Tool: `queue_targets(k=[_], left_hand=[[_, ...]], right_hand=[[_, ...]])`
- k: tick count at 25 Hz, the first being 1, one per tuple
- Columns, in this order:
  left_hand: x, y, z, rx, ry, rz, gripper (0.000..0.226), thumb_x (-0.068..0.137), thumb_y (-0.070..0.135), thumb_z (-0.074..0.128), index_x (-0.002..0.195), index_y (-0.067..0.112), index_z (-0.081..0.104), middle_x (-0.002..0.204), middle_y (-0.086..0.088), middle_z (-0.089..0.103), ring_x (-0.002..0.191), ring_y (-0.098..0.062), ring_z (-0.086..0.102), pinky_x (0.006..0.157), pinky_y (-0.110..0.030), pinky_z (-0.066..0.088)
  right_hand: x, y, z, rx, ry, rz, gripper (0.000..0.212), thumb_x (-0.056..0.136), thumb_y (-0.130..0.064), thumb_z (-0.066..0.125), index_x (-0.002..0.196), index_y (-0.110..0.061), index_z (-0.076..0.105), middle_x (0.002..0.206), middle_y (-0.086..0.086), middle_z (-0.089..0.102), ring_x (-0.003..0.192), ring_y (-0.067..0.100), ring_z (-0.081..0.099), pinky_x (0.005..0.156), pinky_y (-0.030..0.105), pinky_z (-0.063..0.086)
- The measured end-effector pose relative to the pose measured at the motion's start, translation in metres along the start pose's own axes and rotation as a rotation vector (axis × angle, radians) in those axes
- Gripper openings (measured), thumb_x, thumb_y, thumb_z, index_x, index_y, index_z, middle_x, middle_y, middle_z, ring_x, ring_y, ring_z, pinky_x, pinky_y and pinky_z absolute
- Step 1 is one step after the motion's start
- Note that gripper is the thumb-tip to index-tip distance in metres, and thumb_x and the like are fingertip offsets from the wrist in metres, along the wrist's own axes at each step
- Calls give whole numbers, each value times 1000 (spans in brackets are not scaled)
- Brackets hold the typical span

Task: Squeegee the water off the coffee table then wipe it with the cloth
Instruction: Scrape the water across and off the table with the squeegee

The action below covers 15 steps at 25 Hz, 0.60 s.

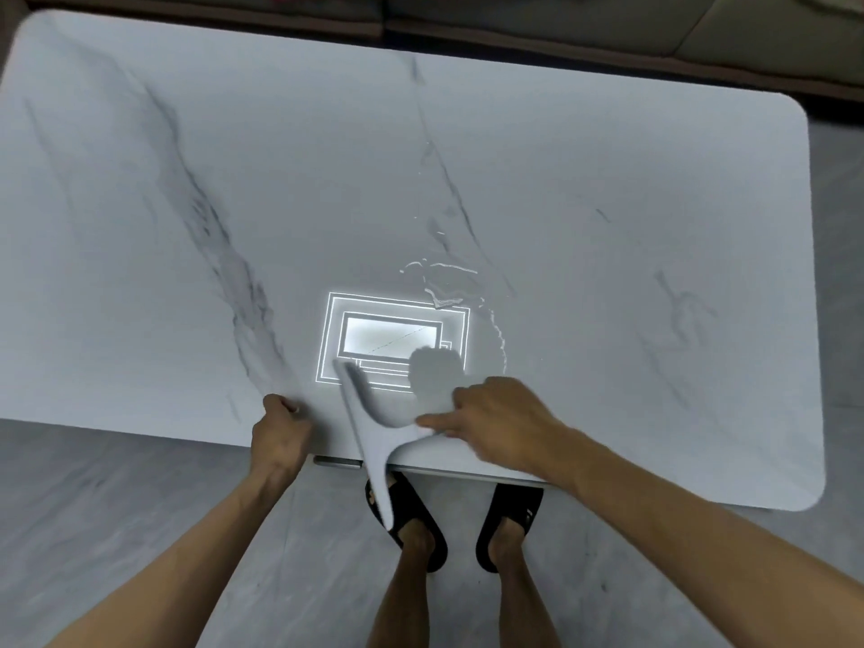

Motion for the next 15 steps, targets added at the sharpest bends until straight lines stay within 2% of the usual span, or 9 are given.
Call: queue_targets(k=[3,6,10,15], left_hand=[[3,-11,-10,-5,13,0,18,86,12,50,102,8,42,86,-8,55,72,-25,53,54,-32,37],[9,-17,-7,39,-36,26,18,85,7,49,101,10,42,79,-4,53,68,-22,51,53,-31,36],[11,-6,7,54,-127,54,18,84,5,47,99,11,41,76,-9,54,62,-22,49,49,-30,33],[15,24,7,46,-181,93,17,87,8,45,102,13,39,75,-10,56,62,-24,52,50,-30,37]], right_hand=[[56,-39,14,-30,-65,-62,52,100,-15,42,139,-49,39,81,1,45,68,27,48,61,37,43],[68,-16,11,-51,-22,23,51,99,-19,44,138,-50,40,92,2,56,69,25,49,60,33,39],[16,61,-12,25,78,270,36,101,-41,35,133,-56,43,93,-3,62,82,27,62,63,29,36],[-73,132,-36,-41,83,536,38,100,-43,31,134,-57,42,77,-13,46,77,19,61,58,27,30]])
Point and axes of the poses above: each hand's wrist, its own x-axis towards the middle knuckle, its own z-axis out of the palm, y = z × x, the point moved 8 cm from there along x, towards the middle knuckle
